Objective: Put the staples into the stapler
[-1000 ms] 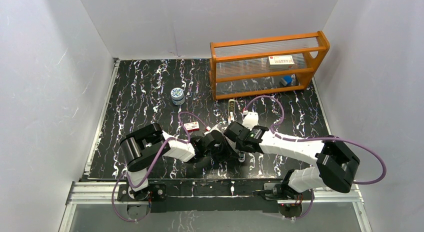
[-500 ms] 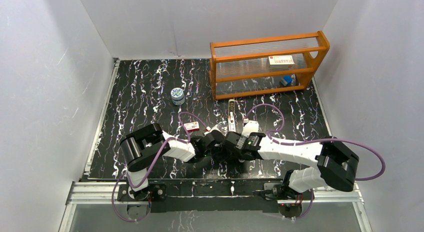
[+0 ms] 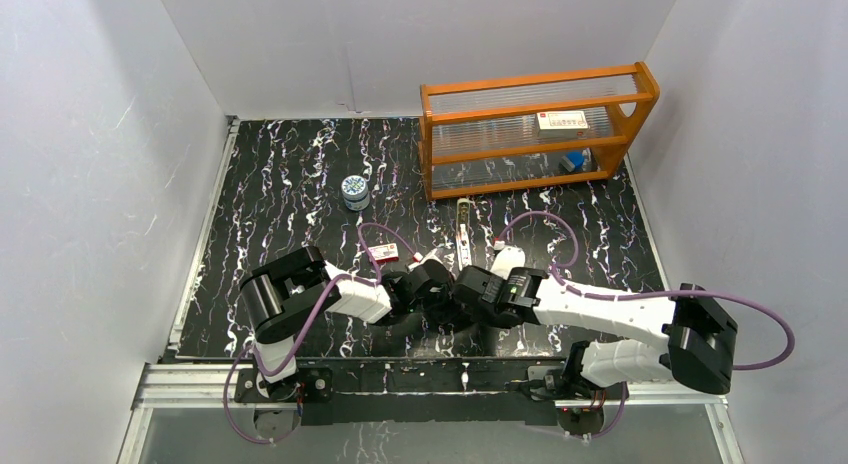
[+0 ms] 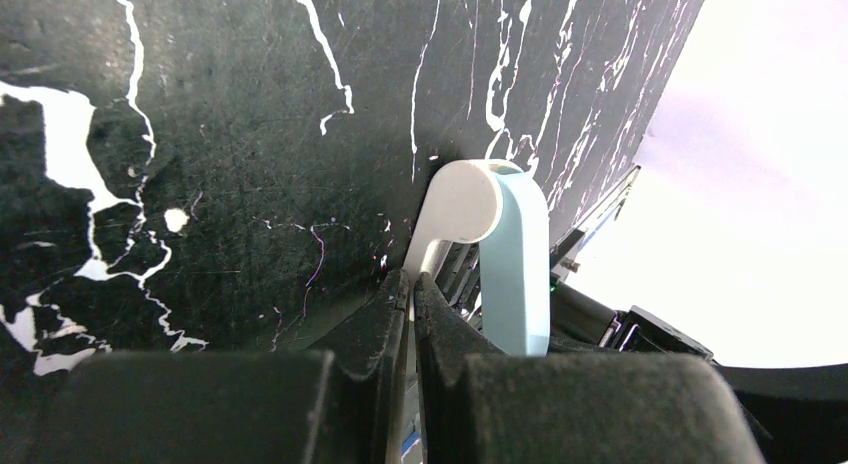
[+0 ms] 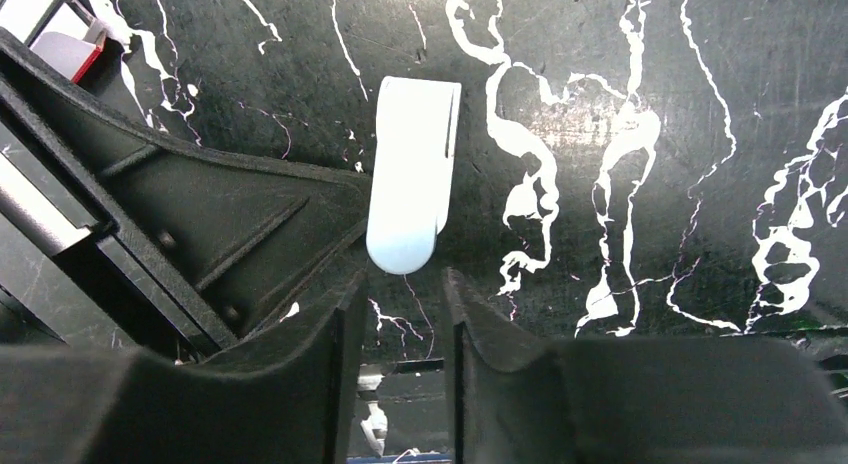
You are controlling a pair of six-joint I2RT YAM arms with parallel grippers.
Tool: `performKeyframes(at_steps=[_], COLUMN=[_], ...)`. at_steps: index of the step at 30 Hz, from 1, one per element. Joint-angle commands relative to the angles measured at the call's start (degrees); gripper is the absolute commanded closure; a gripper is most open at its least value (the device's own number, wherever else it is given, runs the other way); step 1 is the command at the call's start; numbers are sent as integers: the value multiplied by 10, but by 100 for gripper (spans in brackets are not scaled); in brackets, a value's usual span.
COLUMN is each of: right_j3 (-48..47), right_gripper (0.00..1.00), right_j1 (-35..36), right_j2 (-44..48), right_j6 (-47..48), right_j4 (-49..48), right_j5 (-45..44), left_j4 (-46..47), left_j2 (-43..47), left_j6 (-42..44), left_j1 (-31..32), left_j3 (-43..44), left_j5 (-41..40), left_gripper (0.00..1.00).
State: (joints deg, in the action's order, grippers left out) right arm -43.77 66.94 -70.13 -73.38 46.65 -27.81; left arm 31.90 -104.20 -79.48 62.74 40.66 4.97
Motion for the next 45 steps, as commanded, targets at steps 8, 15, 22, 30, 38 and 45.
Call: performKeyframes(at_steps=[8,15,22,30,38,45], right_j3=[-45,-58,-17,39,87,128], right_gripper=[63,57,69,71,75,84], right_j1=[-3,-34,-76,-85,-85,-85], right_j2=[6,24,23,0,-23,-28], right_j6=[2,35,73,91,79,57], right_j4=[39,36,-16,-82,-101,-109], right_j5=[-42,-56,-5,68,101,114], left_j4=[-77,-76,-70,-65,-60,-55], left_j2=[-20,-21,-26,-29,-25,-12], left_j6=[32,32,30,28,27,28], left_j1=[3,2,2,1,1,-1], left_j3=[0,-1,-3,-5,-12,-23], left_j5=[-21,-20,-15,-10,-10,-11], left_gripper=[97,97,97,97,100,100])
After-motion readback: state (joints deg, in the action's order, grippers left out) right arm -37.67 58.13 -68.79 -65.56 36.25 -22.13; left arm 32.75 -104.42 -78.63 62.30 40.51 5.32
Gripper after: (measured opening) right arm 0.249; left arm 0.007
